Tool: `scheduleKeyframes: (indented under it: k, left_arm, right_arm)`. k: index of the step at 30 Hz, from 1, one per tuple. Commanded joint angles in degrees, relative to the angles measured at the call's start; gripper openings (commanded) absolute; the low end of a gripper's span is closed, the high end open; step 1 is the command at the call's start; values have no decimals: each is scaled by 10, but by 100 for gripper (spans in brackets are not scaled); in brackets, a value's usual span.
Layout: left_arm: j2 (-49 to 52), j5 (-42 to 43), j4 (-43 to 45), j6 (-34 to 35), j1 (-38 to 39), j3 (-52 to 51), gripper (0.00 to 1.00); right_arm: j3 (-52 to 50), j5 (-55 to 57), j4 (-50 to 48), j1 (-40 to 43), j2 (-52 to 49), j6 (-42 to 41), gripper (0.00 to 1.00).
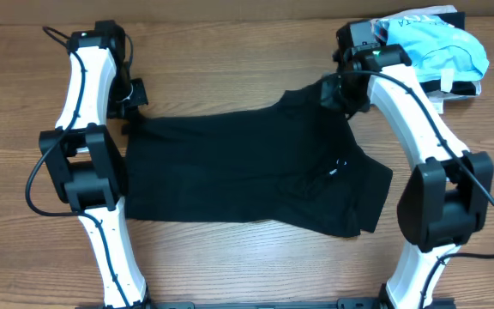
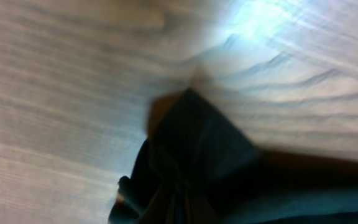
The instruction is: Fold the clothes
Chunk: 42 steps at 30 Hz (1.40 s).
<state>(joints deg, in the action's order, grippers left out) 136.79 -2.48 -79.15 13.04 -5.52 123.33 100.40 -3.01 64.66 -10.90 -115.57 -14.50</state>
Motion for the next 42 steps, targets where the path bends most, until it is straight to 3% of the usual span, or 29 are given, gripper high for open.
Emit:
scheduleKeyframes:
  k: [1, 5, 9, 12, 15, 33, 37, 42]
  left_arm:
    - [7, -8, -19, -15, -1, 14, 4]
    - [7, -7, -28, -15, 3, 13, 4]
    - [7, -6, -2, -15, 5, 13, 4]
    - [7, -6, 18, -14, 6, 13, 4]
    - [7, -6, 28, -14, 7, 13, 4]
    - [7, -7, 31, -15, 7, 13, 4]
    - [7, -7, 31, -15, 7, 13, 4]
    - [7, -7, 31, -15, 7, 13, 4]
  right_arm:
    - [7, -12, 48, 1, 11, -25, 4]
    - [-8, -23, 43, -4, 11, -21, 8]
    - [-10, -43, -61, -12, 11, 68, 30]
    - [-10, 0, -145, -26, 6, 105, 54]
    - [-10, 49, -208, -37, -7, 105, 64]
    - [-10, 70, -320, -20, -130, 54, 65]
    - [-10, 71, -321, -20, -136, 42, 56]
    - [-10, 71, -315, -19, -136, 42, 35]
